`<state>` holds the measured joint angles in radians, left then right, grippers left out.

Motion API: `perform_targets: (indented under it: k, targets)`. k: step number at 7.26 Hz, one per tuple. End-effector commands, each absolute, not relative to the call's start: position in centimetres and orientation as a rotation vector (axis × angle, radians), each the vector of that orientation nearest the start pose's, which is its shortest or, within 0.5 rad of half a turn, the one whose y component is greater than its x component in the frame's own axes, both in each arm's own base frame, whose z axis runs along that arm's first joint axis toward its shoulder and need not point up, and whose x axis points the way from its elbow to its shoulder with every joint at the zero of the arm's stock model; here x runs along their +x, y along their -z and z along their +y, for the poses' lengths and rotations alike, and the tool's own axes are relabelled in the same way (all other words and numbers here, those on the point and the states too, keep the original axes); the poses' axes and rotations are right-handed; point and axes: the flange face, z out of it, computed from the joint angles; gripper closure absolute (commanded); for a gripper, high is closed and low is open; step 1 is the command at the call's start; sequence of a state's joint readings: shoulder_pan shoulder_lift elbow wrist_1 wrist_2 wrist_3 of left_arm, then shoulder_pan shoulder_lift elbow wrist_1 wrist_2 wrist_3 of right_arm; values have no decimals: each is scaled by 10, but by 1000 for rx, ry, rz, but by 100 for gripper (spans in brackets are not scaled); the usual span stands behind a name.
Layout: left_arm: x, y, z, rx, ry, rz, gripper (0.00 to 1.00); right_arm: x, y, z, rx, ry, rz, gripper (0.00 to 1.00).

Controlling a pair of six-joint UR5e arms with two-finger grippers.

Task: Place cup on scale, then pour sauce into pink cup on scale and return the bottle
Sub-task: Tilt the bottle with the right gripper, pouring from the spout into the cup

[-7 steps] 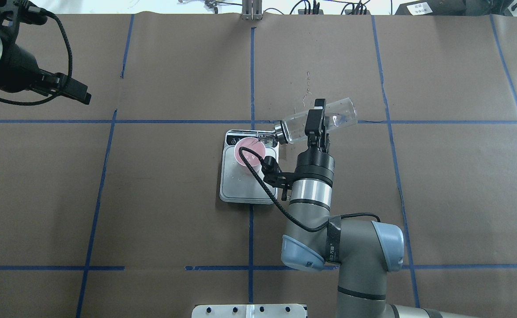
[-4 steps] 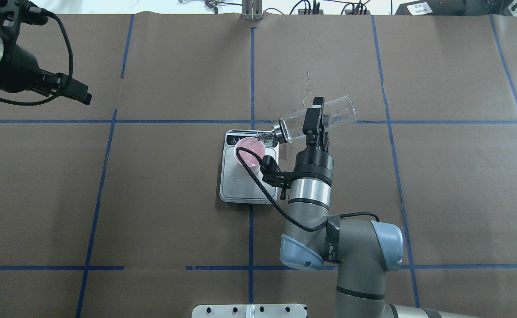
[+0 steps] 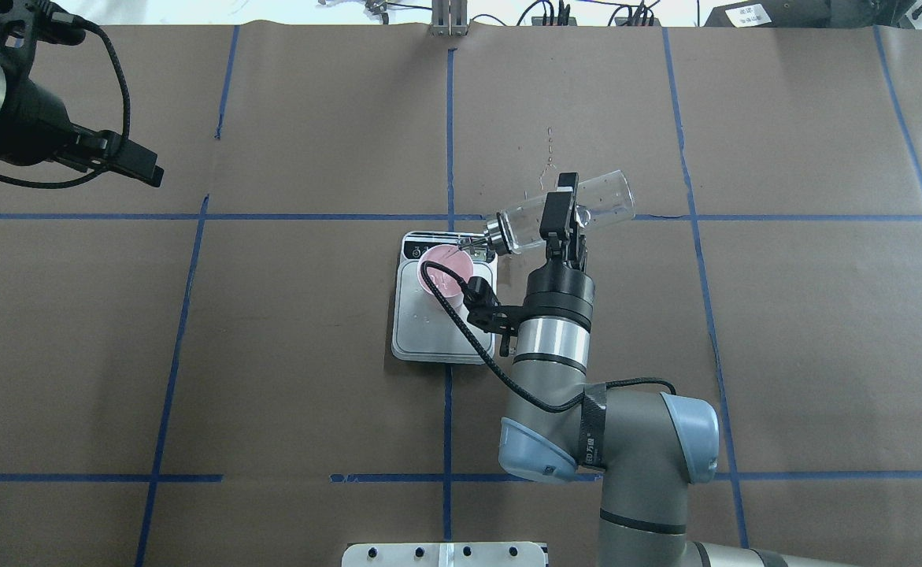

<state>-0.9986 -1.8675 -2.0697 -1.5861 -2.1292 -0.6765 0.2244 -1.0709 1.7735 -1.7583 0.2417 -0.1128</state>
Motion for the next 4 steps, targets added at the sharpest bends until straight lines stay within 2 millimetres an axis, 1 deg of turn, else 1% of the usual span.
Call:
perform_targets:
  k: [1,4]
  targets:
    - [218,-275,-487,332,-129,888,0,-533,-252,-358,1153,860,813,100]
    - [217,-274,-486,334,-130,890,0,-531,-260,-356,1199,789,744,100]
